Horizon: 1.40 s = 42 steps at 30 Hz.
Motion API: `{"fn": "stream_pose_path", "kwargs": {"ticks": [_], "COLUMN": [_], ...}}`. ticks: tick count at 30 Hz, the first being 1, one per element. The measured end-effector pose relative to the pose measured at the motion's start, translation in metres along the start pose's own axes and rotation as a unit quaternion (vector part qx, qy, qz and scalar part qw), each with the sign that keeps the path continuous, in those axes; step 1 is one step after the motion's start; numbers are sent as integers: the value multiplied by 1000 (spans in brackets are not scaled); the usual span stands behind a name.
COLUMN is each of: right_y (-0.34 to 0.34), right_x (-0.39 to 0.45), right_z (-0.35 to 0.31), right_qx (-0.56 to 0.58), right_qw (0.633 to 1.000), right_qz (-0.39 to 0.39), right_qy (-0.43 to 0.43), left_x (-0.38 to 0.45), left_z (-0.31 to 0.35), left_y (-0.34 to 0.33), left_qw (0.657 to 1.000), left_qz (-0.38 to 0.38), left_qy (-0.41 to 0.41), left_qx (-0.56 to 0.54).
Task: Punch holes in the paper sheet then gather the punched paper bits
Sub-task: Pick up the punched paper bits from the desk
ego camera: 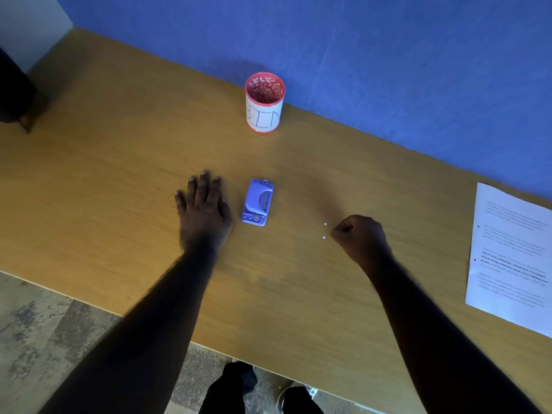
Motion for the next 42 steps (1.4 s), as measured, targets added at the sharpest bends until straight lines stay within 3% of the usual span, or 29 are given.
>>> {"fn": "stream_pose_path", "kwargs": {"ticks": [9,18,25,30,33,36,39,42], "right_y": [-1,-10,-26,-23,-18,-11,-8,-14], "right_x": [6,-6,-26,-27,-18,-7,-11,-21], "right_z": [-1,-1,-3,-13,-2,20,33,34], "right_qx": [36,-101,-302,-310,-213,41,278,276], "right_qw": [998,974,916,895,943,987,959,960], "right_qz": [-4,46,91,130,89,29,7,-7], "right_qy": [58,196,249,294,240,151,58,55], "left_x": [-1,-1,-2,-3,-3,-1,1,-1], "left_z": [1,2,2,1,1,4,3,2], "left_y": [0,1,2,2,2,2,3,2], "left_qw": [1000,1000,1000,1000,1000,1000,1000,1000], "left_qz": [-1,-15,-21,-18,-17,-18,-15,-15], "left_qy": [-5,1,1,0,3,3,2,2], "left_qx": [1,9,16,10,7,10,9,10]}}
Point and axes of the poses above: each hand's wrist, its own x-axis towards the middle knuckle, its own y-axis out of the back of the hand, z = x × y, the point moved 4 cm from there along x, towards the middle knuckle, and after that the axes turned 5 degrees about -x, right-handed, at the moved point
